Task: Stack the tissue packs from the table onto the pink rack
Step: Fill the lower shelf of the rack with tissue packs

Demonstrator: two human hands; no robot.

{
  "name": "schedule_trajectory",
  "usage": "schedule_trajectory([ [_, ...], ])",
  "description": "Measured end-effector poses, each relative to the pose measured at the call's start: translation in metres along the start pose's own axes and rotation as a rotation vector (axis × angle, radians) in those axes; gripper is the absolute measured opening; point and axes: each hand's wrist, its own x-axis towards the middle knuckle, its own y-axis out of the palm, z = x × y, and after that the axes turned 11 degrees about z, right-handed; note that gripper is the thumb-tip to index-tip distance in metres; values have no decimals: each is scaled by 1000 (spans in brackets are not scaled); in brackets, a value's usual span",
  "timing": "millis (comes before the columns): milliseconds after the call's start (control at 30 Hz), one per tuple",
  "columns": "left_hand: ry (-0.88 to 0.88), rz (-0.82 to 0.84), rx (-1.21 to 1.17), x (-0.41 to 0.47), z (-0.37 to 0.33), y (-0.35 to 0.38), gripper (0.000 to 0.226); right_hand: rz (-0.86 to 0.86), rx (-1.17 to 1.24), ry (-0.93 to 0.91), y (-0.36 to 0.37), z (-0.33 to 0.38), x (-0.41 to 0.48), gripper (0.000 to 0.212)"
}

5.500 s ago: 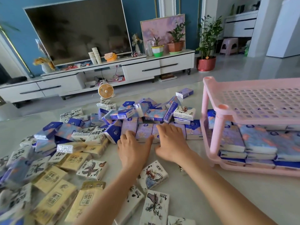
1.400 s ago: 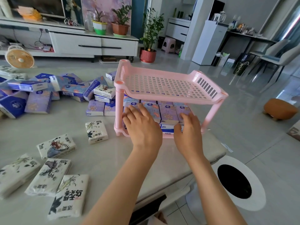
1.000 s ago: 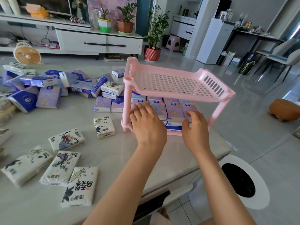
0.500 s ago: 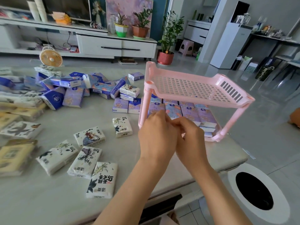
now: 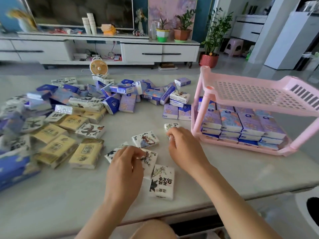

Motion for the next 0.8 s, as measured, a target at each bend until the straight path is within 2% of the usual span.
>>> schedule_trajectory([
  [100, 87, 18, 33, -4, 8, 1, 24, 69, 52, 30, 2, 12, 0, 17],
  [167, 116, 27, 36, -4, 10, 2, 30, 143, 119, 16, -3, 21, -7, 22],
  [267, 123, 16, 6, -1, 10, 1, 31, 547, 203, 61, -18, 30, -27, 59],
  [333, 128, 1, -2, 0, 11, 2, 31, 723, 78, 52, -22, 30, -40, 83],
  [400, 129, 0, 0, 0, 13, 2, 32, 680, -17, 20, -19, 28, -47, 91],
  [600, 157, -6, 31, -1, 11, 3, 31, 487, 32, -5, -13, 12, -47, 73],
  [700, 166, -29, -21, 7, -17, 9, 29, 434, 294, 129, -33, -11, -49, 71],
  [800, 22, 107, -237, 32, -60, 29, 33, 361, 592, 268, -63, -42, -56, 91],
])
